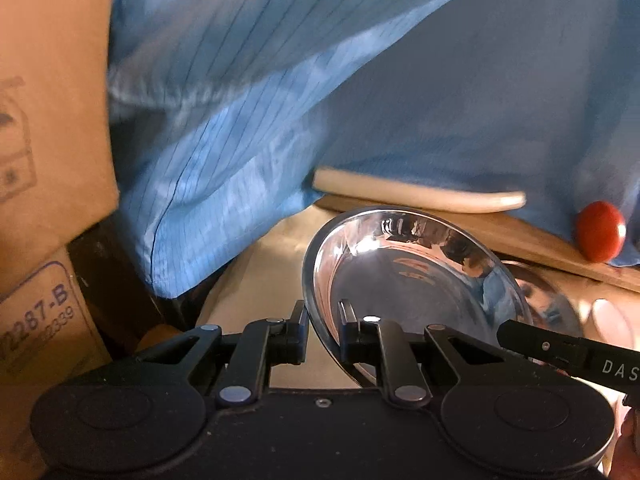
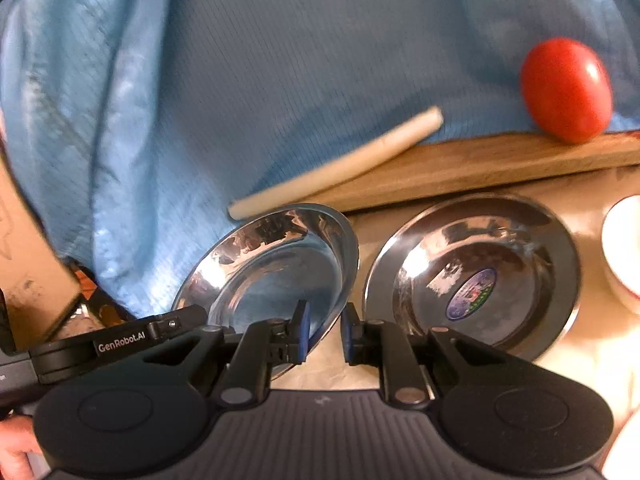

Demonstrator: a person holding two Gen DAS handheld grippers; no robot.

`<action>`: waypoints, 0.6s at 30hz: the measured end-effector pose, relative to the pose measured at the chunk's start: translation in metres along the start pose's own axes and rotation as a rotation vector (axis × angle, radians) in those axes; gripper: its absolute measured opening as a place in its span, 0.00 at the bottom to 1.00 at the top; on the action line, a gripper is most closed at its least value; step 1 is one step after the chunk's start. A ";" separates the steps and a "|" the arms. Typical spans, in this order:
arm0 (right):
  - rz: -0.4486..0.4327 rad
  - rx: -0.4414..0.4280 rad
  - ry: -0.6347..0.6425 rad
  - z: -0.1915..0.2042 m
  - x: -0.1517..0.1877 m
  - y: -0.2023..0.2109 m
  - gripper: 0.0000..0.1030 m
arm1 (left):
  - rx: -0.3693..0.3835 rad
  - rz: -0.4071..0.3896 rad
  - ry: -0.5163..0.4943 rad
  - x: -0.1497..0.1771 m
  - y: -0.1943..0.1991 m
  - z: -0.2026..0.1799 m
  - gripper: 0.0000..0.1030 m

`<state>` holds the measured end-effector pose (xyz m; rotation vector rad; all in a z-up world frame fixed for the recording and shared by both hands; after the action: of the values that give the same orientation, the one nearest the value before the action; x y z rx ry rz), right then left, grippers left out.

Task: Organize plates and bowls
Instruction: 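Lift the steel plate with both grippers and carry it over the large steel plate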

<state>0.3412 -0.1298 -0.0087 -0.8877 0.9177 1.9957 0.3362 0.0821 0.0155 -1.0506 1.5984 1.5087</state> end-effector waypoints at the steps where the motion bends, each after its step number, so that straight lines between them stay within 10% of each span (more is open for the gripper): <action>1: -0.010 -0.001 0.003 0.000 -0.002 0.006 0.18 | 0.009 -0.005 -0.003 0.000 0.006 -0.003 0.15; 18: -0.035 0.018 0.028 -0.035 0.012 0.114 0.19 | 0.152 0.010 -0.080 0.045 0.091 -0.070 0.19</action>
<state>0.2492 -0.2070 -0.0024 -0.9177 0.9281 1.9466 0.2381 0.0073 0.0209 -0.8884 1.6362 1.3944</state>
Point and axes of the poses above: each gripper's, at about its wrist camera, not at the fingertips, and y roughly against the way its jaws point, z to its left, x to its underside, the point moved 8 cm from there along -y, roughly the way its jaws point, and after that the axes turned 14 degrees about -z, right-handed, at the moved point
